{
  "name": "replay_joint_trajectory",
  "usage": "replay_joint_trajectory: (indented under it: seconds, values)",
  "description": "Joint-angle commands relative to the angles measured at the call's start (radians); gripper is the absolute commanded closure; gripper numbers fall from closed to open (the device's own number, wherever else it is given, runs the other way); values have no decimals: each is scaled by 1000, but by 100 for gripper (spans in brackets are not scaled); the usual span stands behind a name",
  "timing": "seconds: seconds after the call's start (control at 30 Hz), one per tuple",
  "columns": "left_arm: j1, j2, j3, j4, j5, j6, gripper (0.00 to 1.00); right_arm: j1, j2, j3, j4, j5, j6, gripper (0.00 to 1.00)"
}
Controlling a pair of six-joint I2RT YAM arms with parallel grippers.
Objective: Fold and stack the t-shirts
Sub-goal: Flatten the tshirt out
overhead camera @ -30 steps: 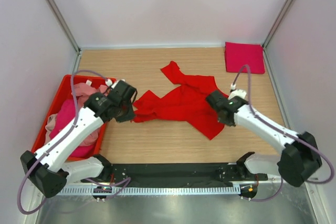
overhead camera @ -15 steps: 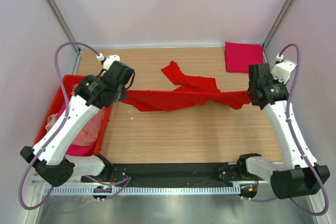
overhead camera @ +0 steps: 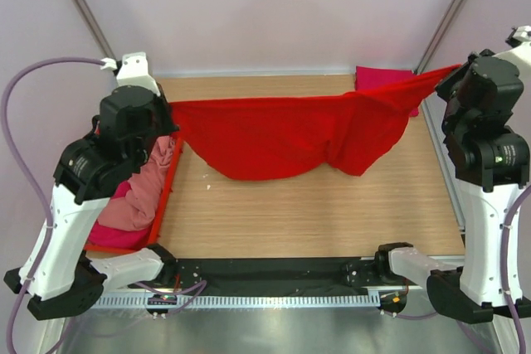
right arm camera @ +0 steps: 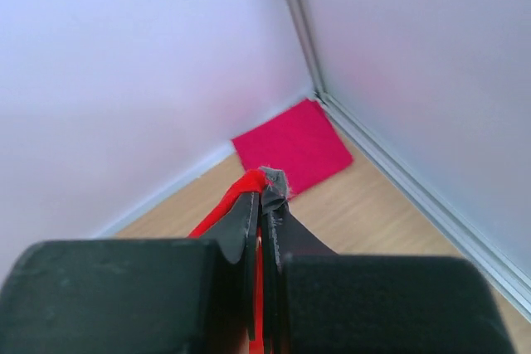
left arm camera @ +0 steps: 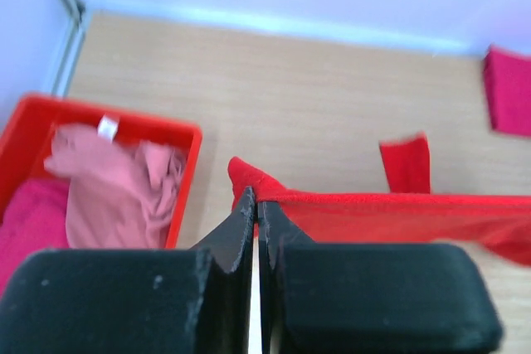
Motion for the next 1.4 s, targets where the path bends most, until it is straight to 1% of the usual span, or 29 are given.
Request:
replay_joint_trajectory:
  seconds: [0.0,0.13,0.27,0.4,0.43,0.47,0.5,0.53,0.57,0.6,0.63,0.67,0.7,0.77,0.8,0.83,0.87,1.0,1.07,1.1,1.2,1.23,1.3,1.33,1.37]
  values:
    - [8,8,87,191,-40,130,100,-10,29,75,98,-106,-4,99]
    - [8,57,176,270,-79,216,100,-10,49,113,177,-122,-5,99]
    - [9,98,218,364,-110,289,100,-10,85,137,233,-119,-15,99]
    - [8,135,217,476,-153,351,100,-10,137,155,309,-108,-28,99]
    - [9,150,207,502,-162,386,100,-12,151,164,338,-103,-32,99]
    - [8,158,189,572,-186,404,100,-10,177,178,355,-106,-32,99]
    - [9,167,180,602,-197,418,100,-10,190,184,375,-109,-32,99]
    - [8,183,174,640,-215,484,100,-10,206,192,411,-114,-30,99]
    - [9,210,169,674,-263,518,100,-10,220,215,428,-114,-30,99]
    - [9,232,170,750,-295,547,100,-9,260,228,444,-114,-33,99]
    - [9,267,169,793,-320,622,100,-10,283,271,467,-115,-36,99]
    - [9,293,172,833,-340,660,100,-10,303,293,479,-120,-39,99]
    - [9,315,181,917,-369,694,100,-9,350,314,491,-123,-48,99]
    - [11,385,210,958,-373,768,100,-10,401,397,501,-126,-51,99]
    - [13,405,248,973,-370,782,100,-10,438,425,496,-128,-56,99]
    - [13,427,262,979,-366,783,100,-9,450,464,491,-129,-65,99]
    - [14,447,269,986,-355,788,100,-10,454,469,496,-132,-68,99]
    - [14,450,272,1013,-341,768,100,-10,420,445,516,-120,-107,99]
    - [13,427,267,958,-338,721,100,-10,371,424,502,-108,-134,99]
    - [13,409,261,934,-329,661,100,-10,346,408,499,-99,-140,99]
    - [9,312,217,803,-259,558,100,-9,216,315,505,-76,-127,99]
    - [9,245,206,761,-231,494,100,-9,176,277,494,-63,-121,99]
    - [8,182,187,633,-130,429,100,-12,78,253,473,-54,-98,99]
    - [8,152,190,586,-96,355,100,-9,50,265,432,-56,-96,99]
    - [8,93,195,546,-15,327,100,-10,27,273,409,-57,-88,99]
